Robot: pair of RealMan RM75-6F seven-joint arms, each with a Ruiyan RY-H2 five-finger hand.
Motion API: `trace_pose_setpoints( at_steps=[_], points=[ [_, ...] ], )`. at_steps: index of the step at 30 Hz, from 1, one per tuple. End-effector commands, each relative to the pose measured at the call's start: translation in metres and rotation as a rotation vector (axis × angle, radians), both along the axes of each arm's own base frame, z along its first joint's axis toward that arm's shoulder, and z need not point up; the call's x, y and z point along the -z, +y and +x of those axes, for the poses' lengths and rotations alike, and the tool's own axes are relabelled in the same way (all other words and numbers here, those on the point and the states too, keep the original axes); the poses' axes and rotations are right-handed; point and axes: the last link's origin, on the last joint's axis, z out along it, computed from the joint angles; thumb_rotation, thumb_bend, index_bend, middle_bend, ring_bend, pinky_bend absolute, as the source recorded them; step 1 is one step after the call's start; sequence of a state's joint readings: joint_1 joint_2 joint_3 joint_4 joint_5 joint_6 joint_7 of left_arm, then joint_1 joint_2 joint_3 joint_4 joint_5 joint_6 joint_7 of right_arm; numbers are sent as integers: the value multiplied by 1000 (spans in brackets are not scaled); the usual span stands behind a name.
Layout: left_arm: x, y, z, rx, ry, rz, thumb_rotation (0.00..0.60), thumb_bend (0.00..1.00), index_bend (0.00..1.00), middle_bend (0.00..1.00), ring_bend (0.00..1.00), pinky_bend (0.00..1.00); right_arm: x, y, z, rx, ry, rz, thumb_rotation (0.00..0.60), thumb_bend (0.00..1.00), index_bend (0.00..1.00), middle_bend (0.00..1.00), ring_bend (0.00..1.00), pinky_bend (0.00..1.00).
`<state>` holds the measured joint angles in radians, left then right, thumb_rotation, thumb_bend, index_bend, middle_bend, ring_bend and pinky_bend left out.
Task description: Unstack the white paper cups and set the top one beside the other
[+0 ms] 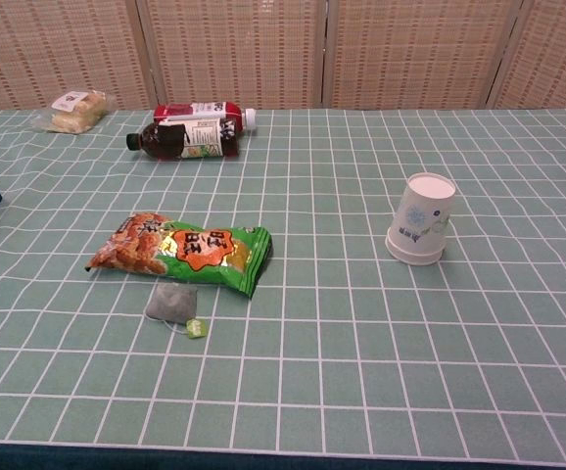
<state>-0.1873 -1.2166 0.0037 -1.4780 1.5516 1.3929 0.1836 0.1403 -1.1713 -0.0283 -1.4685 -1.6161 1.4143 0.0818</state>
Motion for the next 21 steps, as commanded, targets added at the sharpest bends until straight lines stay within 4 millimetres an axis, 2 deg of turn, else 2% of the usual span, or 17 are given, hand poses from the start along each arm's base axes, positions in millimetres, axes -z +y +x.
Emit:
trace_pose_setpoints(
  at_steps=[1,7,11,15,18,21],
  points=[
    [1,-1,1,2,0,-1,600,401,211,174,143,200,1,0,0,0,2,2,600,270,18,0,0,0],
    [2,-2,3,11,-5,-5,600,401,211,174,143,200,6,-4,0,16,-14,35,600,270,19,0,0,0],
    [-1,-1,3,15,-15,-1,600,401,212,174,143,200,5,-22,10,12,-9,73,600,270,18,0,0,0],
    [-5,-1,2,9,-30,11,600,401,212,174,143,200,2,-52,42,-4,-25,132,600,270,18,0,0,0],
    [-6,-1,3,13,-32,14,600,401,212,174,143,200,1,-82,74,-4,-93,209,600,270,18,0,0,0],
    [-6,-3,5,20,-35,14,600,400,212,174,143,200,2,-109,97,31,-161,279,600,270,19,0,0,0]
  ],
)
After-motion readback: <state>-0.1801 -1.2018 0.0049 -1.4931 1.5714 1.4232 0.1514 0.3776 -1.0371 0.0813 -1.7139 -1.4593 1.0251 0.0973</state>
